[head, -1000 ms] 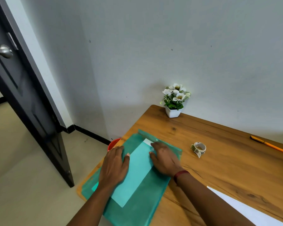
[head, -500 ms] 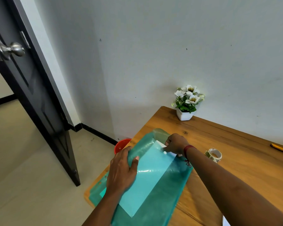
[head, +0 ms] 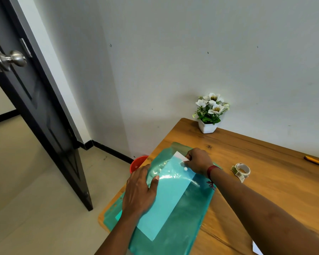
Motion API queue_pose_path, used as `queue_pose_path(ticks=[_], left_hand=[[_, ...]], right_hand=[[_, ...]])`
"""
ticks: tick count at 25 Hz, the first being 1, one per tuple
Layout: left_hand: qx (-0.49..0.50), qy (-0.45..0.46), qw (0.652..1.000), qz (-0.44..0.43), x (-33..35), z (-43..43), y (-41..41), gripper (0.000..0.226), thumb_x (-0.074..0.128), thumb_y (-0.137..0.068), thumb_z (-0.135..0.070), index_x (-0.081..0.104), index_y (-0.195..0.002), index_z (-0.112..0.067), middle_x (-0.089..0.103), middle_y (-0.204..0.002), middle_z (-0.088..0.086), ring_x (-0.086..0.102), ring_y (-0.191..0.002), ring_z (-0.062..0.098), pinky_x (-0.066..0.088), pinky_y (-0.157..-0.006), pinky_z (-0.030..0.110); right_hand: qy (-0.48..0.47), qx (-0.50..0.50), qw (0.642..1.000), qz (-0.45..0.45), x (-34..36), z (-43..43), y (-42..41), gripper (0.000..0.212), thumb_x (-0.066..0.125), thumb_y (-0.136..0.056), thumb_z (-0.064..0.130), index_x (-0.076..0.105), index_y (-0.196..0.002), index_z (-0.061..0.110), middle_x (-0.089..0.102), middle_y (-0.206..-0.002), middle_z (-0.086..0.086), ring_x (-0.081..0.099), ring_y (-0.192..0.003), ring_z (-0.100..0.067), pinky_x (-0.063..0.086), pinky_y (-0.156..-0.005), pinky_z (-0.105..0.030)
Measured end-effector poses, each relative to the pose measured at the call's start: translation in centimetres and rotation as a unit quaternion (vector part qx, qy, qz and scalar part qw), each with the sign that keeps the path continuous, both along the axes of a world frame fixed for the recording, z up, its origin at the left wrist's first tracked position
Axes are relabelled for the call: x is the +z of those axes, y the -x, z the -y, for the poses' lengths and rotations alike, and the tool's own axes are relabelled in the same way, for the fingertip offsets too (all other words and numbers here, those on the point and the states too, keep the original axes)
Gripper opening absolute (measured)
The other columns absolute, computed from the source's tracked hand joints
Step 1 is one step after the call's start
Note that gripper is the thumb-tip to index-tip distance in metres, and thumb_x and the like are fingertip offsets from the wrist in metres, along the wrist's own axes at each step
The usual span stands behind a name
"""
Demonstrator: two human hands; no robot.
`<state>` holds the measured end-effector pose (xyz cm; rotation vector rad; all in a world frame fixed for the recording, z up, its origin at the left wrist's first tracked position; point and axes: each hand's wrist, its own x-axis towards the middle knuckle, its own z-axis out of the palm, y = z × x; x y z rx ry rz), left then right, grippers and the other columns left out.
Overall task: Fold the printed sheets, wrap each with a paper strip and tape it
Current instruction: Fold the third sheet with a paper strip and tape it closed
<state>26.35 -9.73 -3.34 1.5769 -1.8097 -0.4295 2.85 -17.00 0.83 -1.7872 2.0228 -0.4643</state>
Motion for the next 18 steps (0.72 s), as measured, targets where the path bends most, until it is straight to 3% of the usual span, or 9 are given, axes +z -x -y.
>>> queue_pose_path(ticks=[3,7,11,18], left_hand=[[-0.006,0.000,1.000,0.005,0.2,-0.1,0.0,0.055,0.049,-0.094,-0.055,0.046,-0.142,-0.027,0.053,-0.139,-0.003,0.049,-0.125,0.018,0.036,-0.102,0.029],[-0.014,-0.015,0.999,0.026,0.3,0.0,0.0,0.066,0.036,-0.091,-0.063,0.041,-0.146,-0.026,0.048,-0.146,-0.001,0.044,-0.133,0.020,0.036,-0.111,0.039],[-0.015,-0.040,0.999,0.029,-0.1,0.1,-0.1,0.062,0.039,-0.097,-0.059,0.033,-0.150,-0.028,0.039,-0.153,-0.002,0.036,-0.139,0.021,0.032,-0.116,0.043],[-0.035,-0.015,0.995,0.088,-0.5,0.7,-0.3,0.057,0.047,-0.098,-0.049,0.040,-0.148,-0.022,0.045,-0.149,0.001,0.041,-0.135,0.024,0.034,-0.113,0.043]], right_hand=[[0.012,-0.006,1.000,0.006,-0.1,-0.1,-0.4,0.028,0.078,-0.083,0.031,0.057,-0.066,0.023,0.057,-0.070,0.004,0.050,-0.066,-0.013,0.030,-0.050,-0.023],[0.034,-0.019,0.999,0.020,-0.2,-0.1,-0.7,0.019,0.077,-0.084,0.030,0.064,-0.076,0.019,0.064,-0.081,-0.001,0.051,-0.070,-0.014,0.034,-0.054,-0.025],[0.057,-0.027,0.998,0.017,0.2,-0.4,-0.7,0.019,0.073,-0.088,0.029,0.067,-0.095,0.012,0.068,-0.097,-0.009,0.053,-0.080,-0.020,0.037,-0.065,-0.029],[0.173,-0.054,0.983,-0.011,3.9,-1.9,2.3,0.018,0.063,-0.096,0.024,0.063,-0.108,0.010,0.069,-0.101,-0.014,0.057,-0.083,-0.026,0.040,-0.065,-0.031]])
